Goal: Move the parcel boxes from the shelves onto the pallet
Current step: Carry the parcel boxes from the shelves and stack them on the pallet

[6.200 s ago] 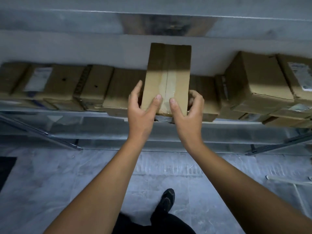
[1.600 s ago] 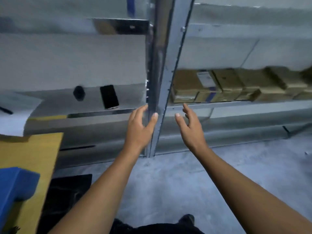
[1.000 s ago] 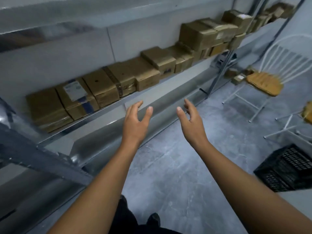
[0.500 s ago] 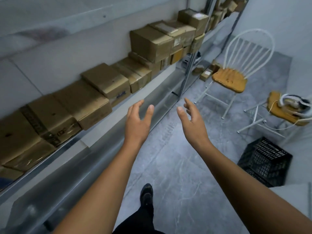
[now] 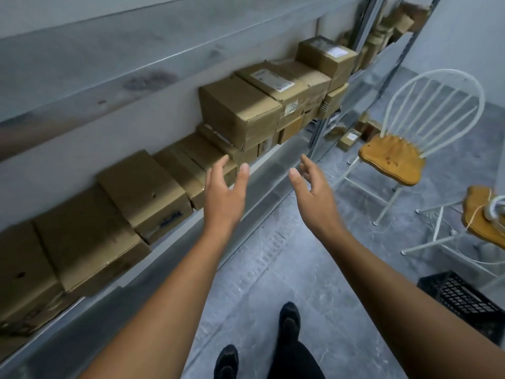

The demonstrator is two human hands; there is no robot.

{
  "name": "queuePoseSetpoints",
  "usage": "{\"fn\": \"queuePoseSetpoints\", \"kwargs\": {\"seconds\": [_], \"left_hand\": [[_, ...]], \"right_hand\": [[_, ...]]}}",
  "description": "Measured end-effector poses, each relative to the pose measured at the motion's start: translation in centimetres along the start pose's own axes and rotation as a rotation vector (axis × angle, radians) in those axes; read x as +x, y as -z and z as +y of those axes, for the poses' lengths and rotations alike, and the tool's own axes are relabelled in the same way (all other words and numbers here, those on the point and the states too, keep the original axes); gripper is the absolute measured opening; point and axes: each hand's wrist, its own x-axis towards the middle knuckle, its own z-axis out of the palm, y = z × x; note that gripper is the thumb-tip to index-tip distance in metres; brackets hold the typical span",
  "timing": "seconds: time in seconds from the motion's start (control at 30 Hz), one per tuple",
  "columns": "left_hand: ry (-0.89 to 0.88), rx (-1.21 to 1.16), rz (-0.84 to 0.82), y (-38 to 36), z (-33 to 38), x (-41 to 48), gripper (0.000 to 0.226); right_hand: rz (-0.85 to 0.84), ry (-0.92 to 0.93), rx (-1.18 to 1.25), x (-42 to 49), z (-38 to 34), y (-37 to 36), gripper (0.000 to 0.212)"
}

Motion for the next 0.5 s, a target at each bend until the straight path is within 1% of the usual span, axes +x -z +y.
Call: {"fn": "queuePoseSetpoints", "kwargs": {"seconds": [0.17, 0.33, 0.5], "left_hand": [[0.067, -0.024, 0.127, -5.2, 0.6, 6.6, 0.061], [0.228, -0.105, 0.325, -10.2, 1.4, 12.6, 0.068], [0.37, -0.132, 0.451, -13.6, 0.9, 16.4, 0.089]], "right_hand": [[-0.098, 0.028, 0.045, 8.1, 2.0, 0.3, 0.084], [-0.211, 0.059, 0.043, 15.4, 3.1, 1.7, 0.086], [-0.313, 0.075, 0.059, 20.5, 4.1, 2.4, 0.085]]}}
